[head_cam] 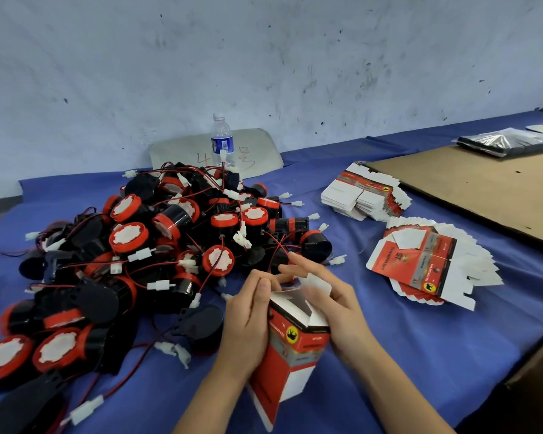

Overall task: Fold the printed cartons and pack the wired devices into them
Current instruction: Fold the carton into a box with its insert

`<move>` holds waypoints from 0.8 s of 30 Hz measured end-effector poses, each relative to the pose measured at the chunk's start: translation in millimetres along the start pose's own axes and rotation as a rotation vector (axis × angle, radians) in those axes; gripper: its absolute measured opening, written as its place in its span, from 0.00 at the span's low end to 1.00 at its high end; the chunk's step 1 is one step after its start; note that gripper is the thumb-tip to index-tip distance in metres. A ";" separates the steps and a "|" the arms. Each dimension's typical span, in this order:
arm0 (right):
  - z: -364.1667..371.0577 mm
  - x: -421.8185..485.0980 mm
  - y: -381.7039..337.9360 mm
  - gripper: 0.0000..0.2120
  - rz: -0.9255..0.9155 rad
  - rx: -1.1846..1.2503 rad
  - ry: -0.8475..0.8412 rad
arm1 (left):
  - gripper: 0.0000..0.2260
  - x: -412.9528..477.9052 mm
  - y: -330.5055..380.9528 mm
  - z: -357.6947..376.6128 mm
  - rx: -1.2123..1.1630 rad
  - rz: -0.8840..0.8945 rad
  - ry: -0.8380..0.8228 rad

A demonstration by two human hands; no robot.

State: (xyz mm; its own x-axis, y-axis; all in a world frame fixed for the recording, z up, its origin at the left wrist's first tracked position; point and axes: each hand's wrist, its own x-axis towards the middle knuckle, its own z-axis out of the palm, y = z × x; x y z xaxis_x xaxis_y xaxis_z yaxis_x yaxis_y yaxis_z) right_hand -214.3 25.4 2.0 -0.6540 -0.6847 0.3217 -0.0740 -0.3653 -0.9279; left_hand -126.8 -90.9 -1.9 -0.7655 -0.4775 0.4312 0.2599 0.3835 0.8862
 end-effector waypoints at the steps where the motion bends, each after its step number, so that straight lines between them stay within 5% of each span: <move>1: -1.0 0.4 0.6 0.23 0.039 0.003 -0.005 | 0.12 0.2 -0.9 -0.3 0.021 0.015 0.002; 7: -4.5 1.5 2.9 0.28 0.226 0.259 -0.142 | 0.16 3.0 -2.3 -0.8 0.066 0.038 0.087; 12: -3.9 3.4 5.3 0.23 0.326 0.342 -0.098 | 0.18 5.0 -0.7 -1.1 0.114 0.046 0.110; 18: 1.4 4.3 6.0 0.16 0.182 0.242 0.153 | 0.14 -0.7 5.3 1.4 0.142 0.120 -0.028; 21: -0.4 4.2 2.8 0.18 0.066 0.179 0.292 | 0.18 -4.7 6.4 9.0 0.303 0.260 -0.226; 24: -2.4 3.5 2.2 0.17 0.029 0.121 0.316 | 0.16 -4.8 5.7 13.3 0.436 0.377 -0.235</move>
State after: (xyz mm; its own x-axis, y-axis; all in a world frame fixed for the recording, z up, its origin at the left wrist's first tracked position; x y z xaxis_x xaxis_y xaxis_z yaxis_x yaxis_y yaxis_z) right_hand -218.6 23.8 0.6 -0.8568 -0.4738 0.2036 0.0257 -0.4336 -0.9008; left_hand -129.5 -75.9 -1.2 -0.7898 -0.0783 0.6083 0.3114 0.8033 0.5077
